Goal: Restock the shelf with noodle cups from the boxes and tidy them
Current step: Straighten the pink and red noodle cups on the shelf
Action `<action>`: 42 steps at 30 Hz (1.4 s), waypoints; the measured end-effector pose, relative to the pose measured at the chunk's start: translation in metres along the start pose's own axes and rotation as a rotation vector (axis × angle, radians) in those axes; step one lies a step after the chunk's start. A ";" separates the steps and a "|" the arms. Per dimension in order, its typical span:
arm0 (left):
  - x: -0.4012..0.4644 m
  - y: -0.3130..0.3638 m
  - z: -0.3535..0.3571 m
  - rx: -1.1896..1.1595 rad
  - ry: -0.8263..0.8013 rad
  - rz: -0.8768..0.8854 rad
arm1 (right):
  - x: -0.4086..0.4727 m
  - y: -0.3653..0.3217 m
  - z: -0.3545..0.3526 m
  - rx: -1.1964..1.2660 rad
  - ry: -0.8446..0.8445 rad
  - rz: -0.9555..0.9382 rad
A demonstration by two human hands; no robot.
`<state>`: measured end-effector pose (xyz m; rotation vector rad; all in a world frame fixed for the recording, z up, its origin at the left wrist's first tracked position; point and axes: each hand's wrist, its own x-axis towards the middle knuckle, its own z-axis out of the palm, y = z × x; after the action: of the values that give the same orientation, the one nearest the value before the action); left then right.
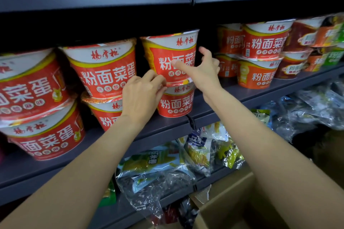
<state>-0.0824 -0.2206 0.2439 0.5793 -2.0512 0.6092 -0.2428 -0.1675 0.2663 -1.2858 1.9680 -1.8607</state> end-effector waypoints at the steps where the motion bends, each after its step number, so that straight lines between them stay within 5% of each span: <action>1: 0.000 0.000 -0.001 0.002 0.004 -0.002 | 0.004 0.000 -0.005 0.034 -0.003 -0.010; 5: 0.001 0.001 -0.005 -0.005 -0.020 0.014 | 0.011 -0.007 -0.004 0.093 -0.174 -0.035; 16: 0.002 0.006 -0.004 0.017 -0.050 -0.040 | -0.005 -0.007 0.021 -0.056 0.070 -0.138; 23: -0.003 0.013 -0.006 -0.005 -0.103 -0.115 | -0.012 -0.008 0.023 -0.095 0.012 -0.103; 26: -0.005 0.013 -0.015 -0.061 -0.286 -0.141 | -0.029 -0.007 0.012 -0.145 -0.020 -0.086; 35: -0.080 0.011 -0.156 -0.270 -0.417 -0.193 | -0.182 -0.040 -0.025 -0.287 -0.089 -0.361; 42: -0.225 0.034 -0.294 -0.304 -0.411 -0.837 | -0.322 -0.067 -0.029 -0.611 -0.194 -0.675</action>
<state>0.1913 0.0246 0.1866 1.3451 -1.9572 -0.3337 -0.0281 0.0723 0.1910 -2.4429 2.2519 -1.2457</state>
